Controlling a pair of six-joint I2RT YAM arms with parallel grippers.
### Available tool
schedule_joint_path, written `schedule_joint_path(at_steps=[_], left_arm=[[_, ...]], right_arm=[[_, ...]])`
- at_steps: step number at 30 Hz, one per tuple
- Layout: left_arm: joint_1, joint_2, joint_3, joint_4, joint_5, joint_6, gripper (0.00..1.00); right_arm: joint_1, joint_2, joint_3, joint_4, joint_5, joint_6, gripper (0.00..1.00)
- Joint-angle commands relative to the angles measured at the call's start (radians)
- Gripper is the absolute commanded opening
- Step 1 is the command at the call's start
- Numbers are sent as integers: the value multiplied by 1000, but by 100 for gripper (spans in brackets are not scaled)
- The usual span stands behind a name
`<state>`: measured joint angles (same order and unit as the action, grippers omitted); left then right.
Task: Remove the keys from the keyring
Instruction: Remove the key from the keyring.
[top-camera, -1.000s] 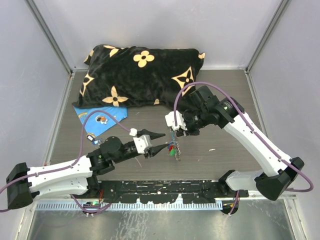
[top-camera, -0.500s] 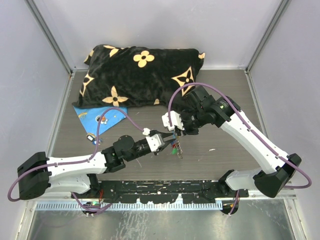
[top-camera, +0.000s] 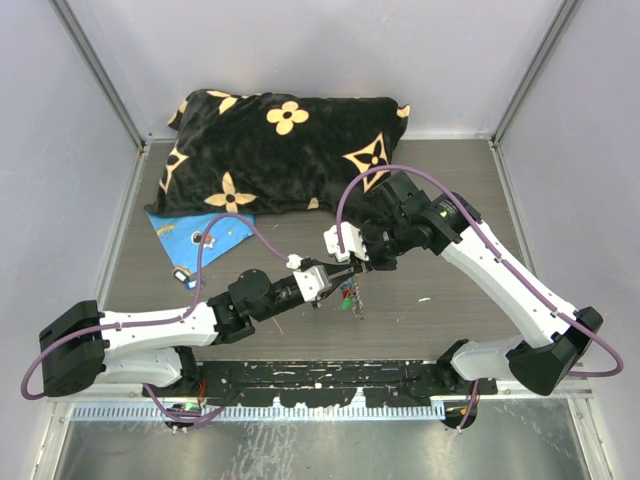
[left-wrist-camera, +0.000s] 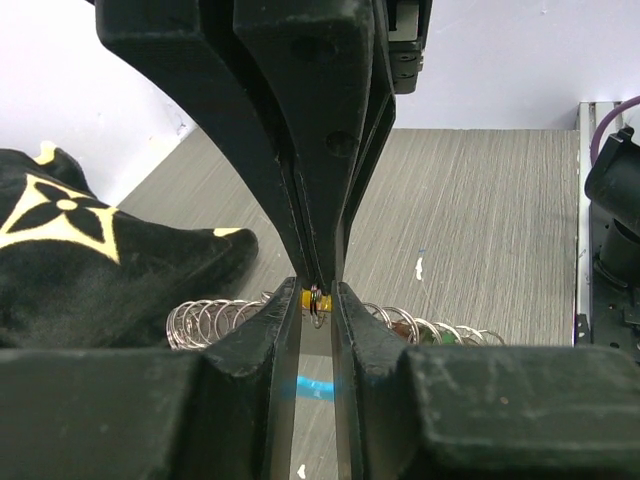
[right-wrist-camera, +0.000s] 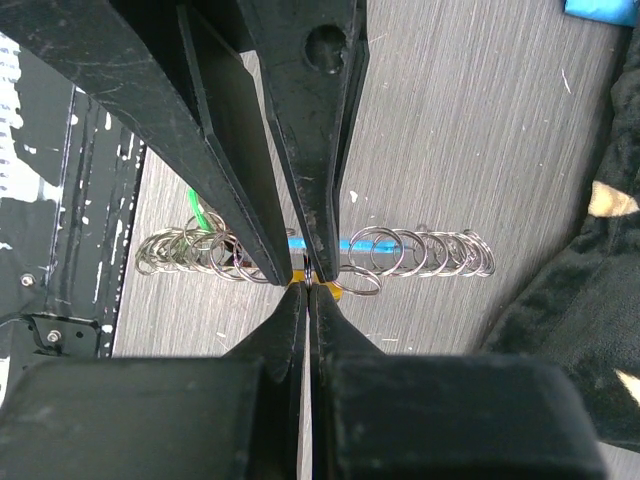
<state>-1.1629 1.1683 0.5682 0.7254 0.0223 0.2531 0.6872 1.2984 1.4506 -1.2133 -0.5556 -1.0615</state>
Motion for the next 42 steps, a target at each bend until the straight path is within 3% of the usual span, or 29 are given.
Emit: schedule_joint_path(at_steps=[1, 7, 14, 22, 26, 31, 40, 42], left_arm=[[-4, -2, 42, 65, -12, 21, 19], [-5, 1, 42, 49, -15, 32, 17], [-4, -5, 53, 3, 1, 45, 9], [-4, -16, 57, -28, -10, 53, 12], [-5, -19, 61, -31, -4, 54, 0], [-3, -42, 60, -31, 2, 37, 0], [15, -166, -39, 151, 19, -122, 0], [16, -186, -68, 233, 32, -165, 0]], right_arm=[[5, -11, 53, 11, -44, 13, 1], [6, -11, 55, 9, -49, 13, 1], [5, -11, 56, 8, -55, 11, 1], [5, -12, 59, 4, -59, 8, 1], [5, -13, 56, 5, -64, 7, 1], [2, -19, 52, 6, -68, 6, 3], [-211, -96, 48, -12, -387, -35, 54], [-229, -108, 52, -11, -443, -35, 58]])
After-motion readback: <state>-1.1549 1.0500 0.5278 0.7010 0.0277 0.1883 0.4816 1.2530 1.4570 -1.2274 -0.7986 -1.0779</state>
